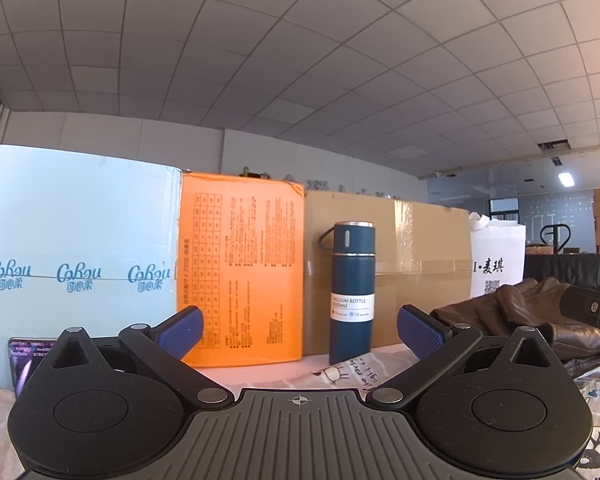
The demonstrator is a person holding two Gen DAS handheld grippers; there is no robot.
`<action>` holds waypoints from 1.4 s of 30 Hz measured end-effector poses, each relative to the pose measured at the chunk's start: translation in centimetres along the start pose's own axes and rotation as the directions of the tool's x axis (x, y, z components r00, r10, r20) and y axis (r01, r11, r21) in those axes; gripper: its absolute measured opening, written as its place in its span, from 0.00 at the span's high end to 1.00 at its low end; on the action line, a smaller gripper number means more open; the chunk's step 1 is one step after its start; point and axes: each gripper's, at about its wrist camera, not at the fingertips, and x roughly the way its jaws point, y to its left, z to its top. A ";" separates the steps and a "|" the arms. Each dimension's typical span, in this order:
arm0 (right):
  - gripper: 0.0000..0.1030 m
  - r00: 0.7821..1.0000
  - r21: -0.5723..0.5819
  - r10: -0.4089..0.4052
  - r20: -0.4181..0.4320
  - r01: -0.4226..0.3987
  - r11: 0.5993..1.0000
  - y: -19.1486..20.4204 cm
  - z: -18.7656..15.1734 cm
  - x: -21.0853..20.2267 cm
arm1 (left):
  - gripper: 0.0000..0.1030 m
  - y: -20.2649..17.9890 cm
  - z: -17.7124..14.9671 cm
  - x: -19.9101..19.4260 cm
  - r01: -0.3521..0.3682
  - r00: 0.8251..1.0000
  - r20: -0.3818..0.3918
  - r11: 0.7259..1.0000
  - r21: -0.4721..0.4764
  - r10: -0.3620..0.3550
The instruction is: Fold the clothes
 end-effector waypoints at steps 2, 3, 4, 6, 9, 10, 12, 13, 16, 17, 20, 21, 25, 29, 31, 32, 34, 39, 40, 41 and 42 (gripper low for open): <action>0.00 1.000 0.009 0.010 0.004 -0.010 1.000 -0.1 0.0 -0.1 | 0.00 0.1 0.4 -0.4 -0.015 1.000 0.010 1.000 -0.005 0.015; 0.00 1.000 0.016 0.017 0.010 -0.017 1.000 -0.2 0.0 -0.2 | 0.00 0.1 0.5 -0.8 -0.018 1.000 0.013 1.000 -0.004 0.018; 0.00 1.000 0.022 0.024 0.019 -0.024 0.999 -0.2 0.0 -0.3 | 0.00 0.2 0.7 -1.1 -0.020 1.000 0.017 1.000 -0.003 0.020; 0.00 0.999 0.030 0.042 0.033 -0.043 0.999 -0.1 0.0 -0.6 | 0.00 0.3 0.8 -2.1 -0.025 0.999 0.029 1.000 -0.001 0.025; 0.00 0.995 0.036 0.086 0.054 -0.088 0.995 0.0 0.0 -1.2 | 0.00 0.7 1.0 -3.6 -0.030 0.999 0.043 1.000 0.002 0.030; 0.00 0.993 0.035 0.100 0.060 -0.102 0.994 0.0 0.0 -1.3 | 0.00 0.8 1.2 -4.1 -0.030 0.998 0.050 1.000 0.005 0.030; 0.00 0.989 0.034 0.127 0.073 -0.129 0.991 0.1 0.1 -1.7 | 0.00 1.1 1.4 -5.2 -0.029 0.997 0.066 0.999 0.012 0.028; 0.00 0.988 0.032 0.135 0.078 -0.138 0.990 0.2 0.1 -1.8 | 0.00 1.3 1.6 -5.8 -0.032 0.997 0.074 0.999 0.017 0.031; 0.00 0.986 0.024 0.151 0.071 -0.153 0.988 0.6 0.2 -2.2 | 0.00 2.1 2.3 -7.5 -0.024 0.996 0.090 1.000 0.016 0.023; 0.00 0.982 0.014 0.179 0.064 -0.180 0.984 1.1 0.3 -2.6 | 0.00 2.6 2.6 -8.1 -0.024 0.995 0.097 1.000 0.014 0.023; 0.00 0.961 -0.019 0.273 0.038 -0.273 0.962 2.9 0.8 -3.7 | 0.00 4.0 3.4 -10.2 -0.056 0.991 0.121 0.998 0.037 0.051; 0.00 0.952 -0.029 0.304 0.028 -0.304 0.952 3.5 0.9 -4.1 | 0.00 4.6 3.6 -10.9 -0.083 0.988 0.131 0.995 0.053 0.076; 0.00 0.897 -0.043 0.440 -0.042 -0.441 0.896 6.5 1.6 -5.5 | 0.00 7.4 4.6 -13.8 -0.184 0.973 0.157 0.980 0.079 0.170; 0.00 0.798 -0.002 0.585 -0.146 -0.592 0.806 11.0 2.8 -6.8 | 0.00 10.6 5.8 -16.9 -0.300 0.940 0.197 0.949 0.095 0.278; 0.00 0.736 0.022 0.650 -0.187 -0.659 0.752 13.7 3.3 -7.3 | 0.00 12.5 6.6 -18.4 -0.367 0.914 0.221 0.926 0.091 0.341; 0.00 0.708 0.038 0.674 -0.208 -0.683 0.729 14.9 3.5 -7.5 | 0.00 13.5 7.0 -19.2 -0.399 0.900 0.230 0.913 0.087 0.371; 0.00 0.661 0.096 0.711 -0.242 -0.713 0.695 17.4 3.8 -7.4 | 0.00 15.8 8.1 -20.7 -0.480 0.856 0.256 0.875 0.069 0.449; 0.00 0.526 0.199 0.790 -0.314 -0.778 0.596 23.8 3.8 -7.5 | 0.00 23.3 11.0 -25.2 -0.665 0.698 0.286 0.742 -0.079 0.656; 0.00 0.498 0.219 0.799 -0.336 -0.784 0.581 25.2 3.5 -7.2 | 0.00 25.1 11.3 -25.9 -0.675 0.685 0.264 0.728 -0.121 0.679; 0.00 0.470 0.254 0.802 -0.369 -0.779 0.573 26.4 3.1 -7.1 | 0.00 26.9 11.6 -26.6 -0.682 0.673 0.240 0.713 -0.162 0.699; 0.00 0.441 0.292 0.803 -0.402 -0.769 0.568 27.6 2.6 -6.9 | 0.00 28.8 11.5 -27.2 -0.679 0.680 0.200 0.708 -0.194 0.706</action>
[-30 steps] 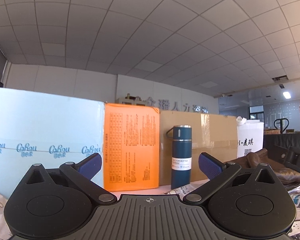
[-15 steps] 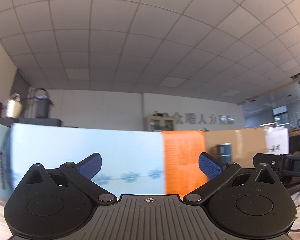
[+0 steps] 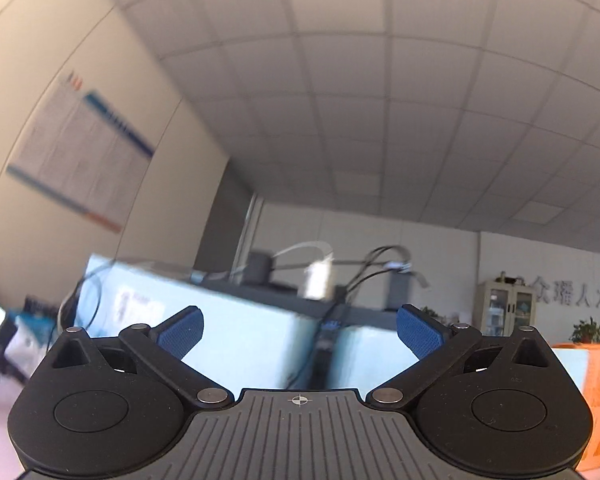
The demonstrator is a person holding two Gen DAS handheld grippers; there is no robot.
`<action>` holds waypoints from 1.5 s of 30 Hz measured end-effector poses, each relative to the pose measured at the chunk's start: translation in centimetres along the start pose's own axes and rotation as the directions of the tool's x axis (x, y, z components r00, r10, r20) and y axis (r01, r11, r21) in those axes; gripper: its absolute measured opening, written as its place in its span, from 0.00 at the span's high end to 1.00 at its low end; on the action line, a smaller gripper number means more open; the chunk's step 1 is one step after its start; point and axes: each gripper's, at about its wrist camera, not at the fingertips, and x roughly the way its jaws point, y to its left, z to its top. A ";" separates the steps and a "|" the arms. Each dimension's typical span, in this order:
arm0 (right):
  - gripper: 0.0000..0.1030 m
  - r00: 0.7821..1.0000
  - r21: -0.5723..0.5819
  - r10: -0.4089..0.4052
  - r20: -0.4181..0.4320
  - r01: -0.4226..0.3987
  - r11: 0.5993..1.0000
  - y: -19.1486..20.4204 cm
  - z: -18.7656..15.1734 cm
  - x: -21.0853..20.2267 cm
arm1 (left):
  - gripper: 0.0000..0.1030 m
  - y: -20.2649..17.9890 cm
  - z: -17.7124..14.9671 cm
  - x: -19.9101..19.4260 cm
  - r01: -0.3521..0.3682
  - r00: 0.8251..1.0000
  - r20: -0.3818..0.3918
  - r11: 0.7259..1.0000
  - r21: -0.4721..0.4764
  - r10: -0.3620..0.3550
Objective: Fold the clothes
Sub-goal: 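Swing both tools toward the cream sweater lying by the blue boards, then grasp the cream sweater with both grippers and lift it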
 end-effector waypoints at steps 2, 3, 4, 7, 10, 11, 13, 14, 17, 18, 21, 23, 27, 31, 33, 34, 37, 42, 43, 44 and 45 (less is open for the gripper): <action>0.00 0.992 0.083 0.061 -0.111 -0.052 0.995 0.4 -0.6 3.4 | 0.00 3.4 -0.6 2.3 0.015 0.991 -0.128 0.998 -0.069 -0.024; 0.00 0.982 0.118 0.100 -0.158 -0.082 0.990 0.5 -1.1 5.0 | 0.00 5.2 -1.1 3.7 0.025 0.976 -0.210 0.994 -0.108 -0.048; 0.00 0.970 0.145 0.137 -0.201 -0.109 0.983 0.6 -1.7 6.6 | 0.00 6.8 -2.1 4.9 0.029 0.957 -0.281 0.988 -0.155 -0.072; 0.00 0.944 0.202 0.167 -0.283 -0.112 0.973 0.7 -4.0 10.4 | 0.00 9.5 -5.3 6.7 -0.001 0.912 -0.401 0.977 -0.214 -0.087; 0.00 0.930 0.221 0.153 -0.335 -0.080 0.972 0.6 -6.3 13.3 | 0.01 10.1 -7.2 8.6 -0.001 0.879 -0.469 0.984 -0.180 -0.085; 0.00 0.924 0.224 0.147 -0.353 -0.069 0.972 0.6 -7.1 14.1 | 0.01 9.9 -7.8 9.8 0.010 0.866 -0.493 0.988 -0.157 -0.087; 0.00 0.909 0.236 0.138 -0.392 -0.046 0.971 0.4 -8.4 15.4 | 0.01 9.4 -8.9 11.9 0.041 0.832 -0.547 0.993 -0.108 -0.093; 0.00 0.901 0.251 0.147 -0.409 -0.044 0.967 0.3 -9.1 16.1 | 0.01 9.2 -9.6 13.0 0.064 0.812 -0.574 0.994 -0.092 -0.105; 0.00 0.886 0.282 0.171 -0.431 -0.048 0.958 0.1 -10.3 17.6 | 0.10 8.5 -10.9 14.0 0.161 0.770 -0.604 0.979 -0.127 -0.205; 0.00 0.883 0.292 0.180 -0.434 -0.051 0.955 0.0 -10.5 18.1 | 0.11 8.3 -11.0 13.8 0.184 0.769 -0.600 0.975 -0.125 -0.222; 0.00 0.874 0.333 0.200 -0.443 -0.046 0.942 -0.7 -10.8 19.4 | 0.49 8.2 -10.9 13.1 0.217 0.769 -0.592 0.969 -0.114 -0.242; 0.00 0.866 0.369 0.214 -0.451 -0.038 0.929 -1.2 -11.0 20.6 | 0.71 8.1 -11.2 13.0 0.213 0.767 -0.604 0.974 -0.081 -0.217; 0.40 0.855 0.373 0.203 -0.478 -0.012 0.928 -1.0 -11.6 21.7 | 0.93 6.9 -11.2 12.2 0.218 0.781 -0.603 0.976 0.018 -0.163; 0.75 0.857 0.328 0.193 -0.478 -0.030 0.944 -0.3 -11.3 21.2 | 0.96 4.7 -8.8 10.0 0.275 0.820 -0.534 0.960 0.055 -0.204; 0.81 0.862 0.344 0.210 -0.461 -0.044 0.938 -0.3 -10.4 20.4 | 0.96 3.6 -7.5 8.6 0.299 0.841 -0.493 0.951 0.083 -0.221; 0.82 0.864 0.353 0.219 -0.453 -0.052 0.934 -0.4 -10.0 19.9 | 0.96 3.1 -6.6 7.7 0.311 0.852 -0.468 0.947 0.087 -0.236; 0.83 0.882 0.358 0.241 -0.406 -0.089 0.930 -0.6 -8.2 18.2 | 0.96 1.8 -4.1 5.9 0.348 0.871 -0.400 0.933 0.092 -0.285; 0.84 0.941 0.312 0.197 -0.275 -0.107 0.944 -3.3 -3.5 12.0 | 0.96 -1.8 -0.8 3.0 0.441 0.866 -0.291 0.895 0.066 -0.405; 0.84 0.951 0.302 0.188 -0.247 -0.109 0.947 -3.9 -2.5 10.8 | 0.96 -2.7 -0.3 2.6 0.467 0.857 -0.270 0.883 0.045 -0.439; 0.84 0.959 0.292 0.179 -0.219 -0.110 0.950 -4.5 -1.5 9.5 | 0.96 -3.8 -0.1 2.3 0.496 0.844 -0.251 0.868 0.028 -0.474; 0.84 0.967 0.282 0.170 -0.191 -0.112 0.953 -5.1 -0.6 8.3 | 0.96 -4.9 0.1 2.0 0.525 0.829 -0.233 0.851 0.012 -0.509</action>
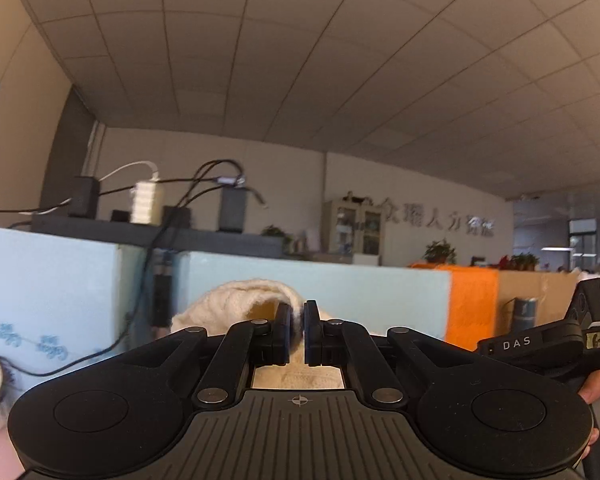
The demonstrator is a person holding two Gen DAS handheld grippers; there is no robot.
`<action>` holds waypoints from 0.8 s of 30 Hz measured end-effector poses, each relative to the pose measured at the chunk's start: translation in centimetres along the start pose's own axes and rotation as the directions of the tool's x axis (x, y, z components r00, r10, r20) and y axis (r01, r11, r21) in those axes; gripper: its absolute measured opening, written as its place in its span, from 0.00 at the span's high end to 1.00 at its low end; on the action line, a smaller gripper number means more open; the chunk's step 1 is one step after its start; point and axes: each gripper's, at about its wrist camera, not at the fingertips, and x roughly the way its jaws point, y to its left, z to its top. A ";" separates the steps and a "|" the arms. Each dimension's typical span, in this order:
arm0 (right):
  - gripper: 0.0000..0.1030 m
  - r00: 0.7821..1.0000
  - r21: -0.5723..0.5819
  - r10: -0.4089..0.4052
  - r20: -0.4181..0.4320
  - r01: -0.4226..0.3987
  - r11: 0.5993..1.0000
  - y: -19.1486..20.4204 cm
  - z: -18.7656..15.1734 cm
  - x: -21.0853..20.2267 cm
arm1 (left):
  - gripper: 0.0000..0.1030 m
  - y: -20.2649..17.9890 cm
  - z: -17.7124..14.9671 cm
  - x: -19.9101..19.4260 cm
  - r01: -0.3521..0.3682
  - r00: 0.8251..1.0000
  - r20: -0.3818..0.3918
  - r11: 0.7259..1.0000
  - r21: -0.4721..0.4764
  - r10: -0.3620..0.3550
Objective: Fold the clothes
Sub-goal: 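Grasp the cream sweater with both grippers and lift it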
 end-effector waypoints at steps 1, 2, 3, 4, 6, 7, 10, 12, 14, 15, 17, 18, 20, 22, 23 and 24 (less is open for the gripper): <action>0.85 1.000 -0.010 -0.001 0.031 0.001 1.000 -0.1 0.8 -1.5 | 0.96 -1.1 0.1 0.3 0.035 0.999 0.011 0.999 -0.010 -0.035; 0.85 0.998 -0.021 -0.002 0.061 0.003 1.000 -0.3 1.5 -3.0 | 0.96 -2.3 0.1 0.7 0.073 0.997 0.023 0.997 -0.018 -0.073; 0.85 0.996 -0.031 -0.002 0.092 0.005 1.000 -0.4 2.3 -4.5 | 0.96 -3.6 0.0 1.2 0.106 0.994 0.034 0.994 -0.018 -0.105; 0.85 0.993 -0.041 -0.002 0.122 0.007 0.999 -0.5 3.0 -6.0 | 0.96 -4.8 -0.1 1.7 0.137 0.990 0.046 0.990 -0.016 -0.137; 0.85 0.982 -0.070 -0.040 0.182 0.053 0.996 -1.5 3.9 -9.1 | 0.96 -6.9 -0.5 2.2 0.219 0.974 0.058 0.976 -0.018 -0.217; 0.85 0.979 -0.080 -0.057 0.197 0.074 0.994 -2.2 4.0 -10.5 | 0.96 -7.9 -0.9 2.1 0.264 0.963 0.057 0.964 -0.016 -0.263; 0.84 0.969 -0.117 -0.101 0.224 0.130 0.985 -4.4 3.9 -14.6 | 0.95 -9.8 -2.7 0.9 0.406 0.914 0.012 0.914 0.021 -0.406; 0.83 0.969 -0.165 -0.116 0.219 0.154 0.974 -5.7 2.9 -17.1 | 0.95 -10.7 -4.3 -0.1 0.493 0.869 -0.049 0.869 0.040 -0.492; 0.81 0.976 -0.217 -0.117 0.182 0.156 0.964 -7.1 1.1 -19.7 | 0.95 -11.1 -6.5 -1.6 0.568 0.817 -0.136 0.822 0.031 -0.560; 0.80 0.981 -0.217 -0.120 0.151 0.151 0.964 -7.8 0.1 -20.7 | 0.95 -11.2 -7.4 -2.2 0.599 0.788 -0.184 0.801 0.006 -0.588; 0.76 0.989 -0.209 -0.122 0.084 0.138 0.968 -9.2 -2.0 -22.5 | 0.95 -11.3 -8.9 -3.4 0.650 0.723 -0.270 0.759 -0.045 -0.635; 0.74 0.991 -0.203 -0.123 0.059 0.133 0.970 -9.7 -3.0 -23.4 | 0.95 -11.4 -9.3 -4.2 0.668 0.701 -0.293 0.742 -0.050 -0.650; 0.72 0.992 -0.201 -0.116 0.047 0.123 0.972 -10.1 -5.2 -25.5 | 0.94 -11.6 -9.7 -5.6 0.701 0.654 -0.313 0.707 -0.091 -0.689; 0.64 0.994 -0.205 -0.103 0.034 0.108 0.973 -9.9 -6.7 -27.2 | 0.93 -11.2 -10.0 -6.3 0.711 0.623 -0.345 0.692 -0.126 -0.702; 0.58 0.995 -0.205 -0.097 0.028 0.100 0.974 -9.8 -7.3 -28.1 | 0.93 -11.3 -10.4 -6.6 0.711 0.609 -0.367 0.689 -0.139 -0.703; 0.54 0.996 -0.210 -0.092 0.014 0.093 0.973 -9.6 -7.9 -29.1 | 0.93 -11.3 -10.7 -6.8 0.711 0.594 -0.390 0.686 -0.152 -0.703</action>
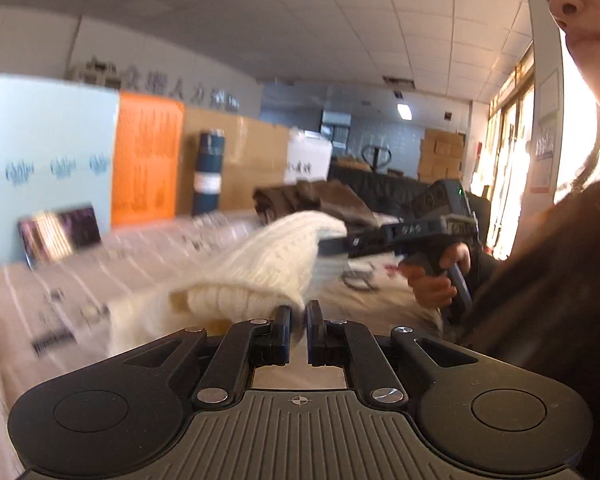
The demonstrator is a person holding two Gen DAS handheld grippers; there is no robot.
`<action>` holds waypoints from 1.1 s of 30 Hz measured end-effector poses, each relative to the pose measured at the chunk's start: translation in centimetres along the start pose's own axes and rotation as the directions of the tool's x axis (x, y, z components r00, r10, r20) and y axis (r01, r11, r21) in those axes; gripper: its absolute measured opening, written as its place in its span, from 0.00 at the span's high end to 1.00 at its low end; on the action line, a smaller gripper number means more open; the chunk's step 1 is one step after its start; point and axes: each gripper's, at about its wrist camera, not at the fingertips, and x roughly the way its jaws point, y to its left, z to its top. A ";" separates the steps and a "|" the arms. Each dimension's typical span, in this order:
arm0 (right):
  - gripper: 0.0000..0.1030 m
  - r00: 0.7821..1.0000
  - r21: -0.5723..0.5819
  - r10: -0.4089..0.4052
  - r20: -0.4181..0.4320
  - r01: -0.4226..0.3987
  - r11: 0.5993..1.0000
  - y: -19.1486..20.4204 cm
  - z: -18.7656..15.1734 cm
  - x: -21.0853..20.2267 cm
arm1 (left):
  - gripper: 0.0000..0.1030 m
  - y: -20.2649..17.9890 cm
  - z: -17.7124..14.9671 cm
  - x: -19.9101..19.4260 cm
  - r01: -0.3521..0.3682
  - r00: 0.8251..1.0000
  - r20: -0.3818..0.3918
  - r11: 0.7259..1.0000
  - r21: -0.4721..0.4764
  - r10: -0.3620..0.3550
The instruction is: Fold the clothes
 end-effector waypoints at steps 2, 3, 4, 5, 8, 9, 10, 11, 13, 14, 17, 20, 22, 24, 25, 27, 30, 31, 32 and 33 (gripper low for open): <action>0.47 0.999 -0.020 0.008 -0.049 -0.009 1.000 0.3 -0.9 -1.5 | 0.90 -0.3 -0.8 0.0 0.013 0.999 -0.052 1.000 -0.023 -0.014; 0.42 0.997 -0.025 0.007 -0.077 -0.008 1.000 0.4 -1.2 -2.1 | 0.88 -0.5 -1.2 0.1 0.019 0.997 -0.077 0.999 -0.035 -0.022; 0.38 0.994 -0.029 0.004 -0.105 -0.007 1.000 0.5 -1.5 -2.7 | 0.85 -0.6 -1.6 0.1 0.025 0.994 -0.103 0.999 -0.046 -0.030; 0.36 0.993 -0.034 0.002 -0.122 -0.007 0.999 0.5 -1.7 -3.3 | 0.81 -0.8 -2.0 0.1 0.031 0.991 -0.128 0.998 -0.058 -0.038; 0.28 0.992 -0.041 0.023 -0.125 -0.028 0.999 0.6 -1.6 -5.5 | 0.53 -0.9 -2.4 -1.3 0.008 0.996 -0.092 0.997 -0.074 -0.015; 0.21 0.993 -0.041 0.039 -0.109 -0.044 0.998 0.6 -1.4 -6.3 | 0.32 -0.8 -2.3 -2.1 -0.011 0.999 -0.050 0.997 -0.078 0.007; 0.19 0.995 -0.038 0.053 -0.081 -0.056 0.998 0.4 -1.0 -7.0 | 0.24 -0.5 -2.1 -2.8 -0.055 0.998 0.004 0.994 -0.099 0.055; 0.16 0.997 -0.029 0.063 -0.050 -0.065 0.997 0.0 -0.6 -7.5 | 0.17 0.1 -1.7 -3.1 -0.089 0.994 0.043 0.986 -0.137 0.096; 0.11 0.998 -0.002 0.058 0.001 -0.058 0.998 -0.9 0.4 -7.8 | 0.16 2.2 -0.9 -2.8 -0.173 0.976 0.085 0.955 -0.242 0.199; 0.10 0.999 0.015 0.039 0.019 -0.039 0.999 -1.4 1.0 -7.5 | 0.16 3.2 -0.5 -2.1 -0.229 0.963 0.072 0.930 -0.289 0.259; 0.10 0.998 0.053 -0.066 0.007 0.066 0.996 -3.1 2.6 -4.2 | 0.16 6.8 0.4 1.7 -0.401 0.907 -0.050 0.821 -0.407 0.418; 0.10 0.990 0.119 -0.117 -0.085 0.127 0.985 -5.5 3.9 0.6 | 0.16 10.0 0.1 5.5 -0.490 0.867 -0.190 0.716 -0.498 0.461; 0.10 0.985 0.148 -0.108 -0.135 0.127 0.981 -6.5 4.4 3.2 | 0.16 11.0 -0.3 7.5 -0.539 0.839 -0.261 0.669 -0.511 0.477; 0.11 0.975 0.104 -0.138 -0.174 0.158 0.982 -6.2 4.2 5.3 | 0.16 10.3 -0.5 8.2 -0.553 0.831 -0.260 0.684 -0.476 0.492; 0.11 0.969 0.078 -0.156 -0.192 0.173 0.982 -6.0 4.1 6.3 | 0.16 9.9 -0.4 8.7 -0.552 0.833 -0.259 0.698 -0.456 0.489; 0.13 0.955 0.025 -0.193 -0.227 0.204 0.979 -5.5 3.8 8.3 | 0.17 8.8 -0.6 9.5 -0.551 0.834 -0.262 0.721 -0.420 0.485; 0.21 0.936 -0.067 -0.235 -0.261 0.225 0.972 -4.5 3.4 10.8 | 0.51 6.0 -0.5 10.6 -0.579 0.812 -0.274 0.771 -0.264 0.516; 0.41 0.936 -0.093 -0.222 -0.274 0.204 0.975 -4.2 3.1 11.2 | 0.56 5.2 -0.4 10.8 -0.570 0.815 -0.270 0.790 -0.226 0.512; 0.50 0.937 -0.099 -0.214 -0.276 0.194 0.976 -4.0 2.9 11.2 | 0.65 4.6 -0.3 10.8 -0.569 0.817 -0.256 0.797 -0.203 0.517; 0.59 0.939 -0.102 -0.209 -0.275 0.187 0.977 -4.0 2.8 11.1 | 0.78 4.1 -0.1 10.7 -0.567 0.818 -0.242 0.803 -0.182 0.523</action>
